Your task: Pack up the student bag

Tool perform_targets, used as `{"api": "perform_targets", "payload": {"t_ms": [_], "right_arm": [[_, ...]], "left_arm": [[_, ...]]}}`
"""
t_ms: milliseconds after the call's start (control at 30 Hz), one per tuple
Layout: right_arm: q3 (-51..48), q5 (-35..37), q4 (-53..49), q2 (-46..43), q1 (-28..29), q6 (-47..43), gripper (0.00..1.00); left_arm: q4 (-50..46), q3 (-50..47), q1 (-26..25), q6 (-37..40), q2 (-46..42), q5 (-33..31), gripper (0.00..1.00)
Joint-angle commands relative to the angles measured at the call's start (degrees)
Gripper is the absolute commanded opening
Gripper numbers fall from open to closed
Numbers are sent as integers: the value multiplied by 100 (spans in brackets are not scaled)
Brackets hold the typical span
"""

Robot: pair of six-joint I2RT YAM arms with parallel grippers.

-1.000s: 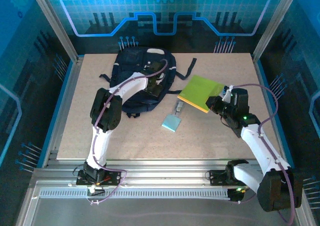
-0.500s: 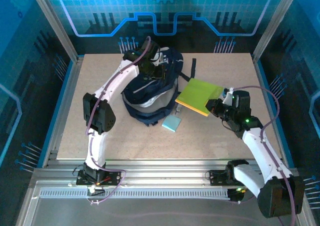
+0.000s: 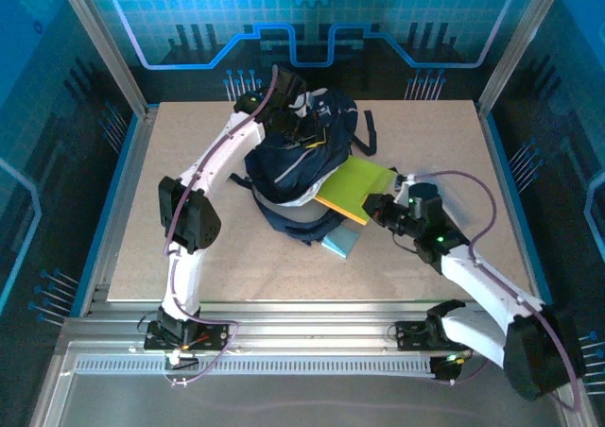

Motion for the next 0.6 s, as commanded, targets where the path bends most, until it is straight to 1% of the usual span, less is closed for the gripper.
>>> {"api": "perform_targets", "payload": {"t_ms": [0,67,100,133,233,367,433,533,567], "right_arm": [[8,1018,1750,456,553,-25,0],[148,1675,2100,897,878,-49,0],[250,1782,2481,1215,982,-57,0],[383,1789,2880,1563,1067,-103,0],[939,1718,3287,2542,1169,65,0],[1377,2018,4313,3754,1203,495,0],[1649,2176,4605,4237,1237,638,0],[2083,2613,4635,4836,1392,729,0],[2366,2743,4612,5009,1444,784,0]], "left_arm": [[410,319,-42,-153,-69,450,0],[468,290,-35,-204,-62,459,0],[505,289,-29,-256,-62,482,0],[542,297,-25,-299,-52,501,0],[508,385,6,-344,-78,502,0],[583,242,60,-388,-205,462,0],[729,18,88,-474,-309,466,0],[1041,-336,123,-663,-452,526,0],[1123,-420,135,-700,-481,536,0]]}}
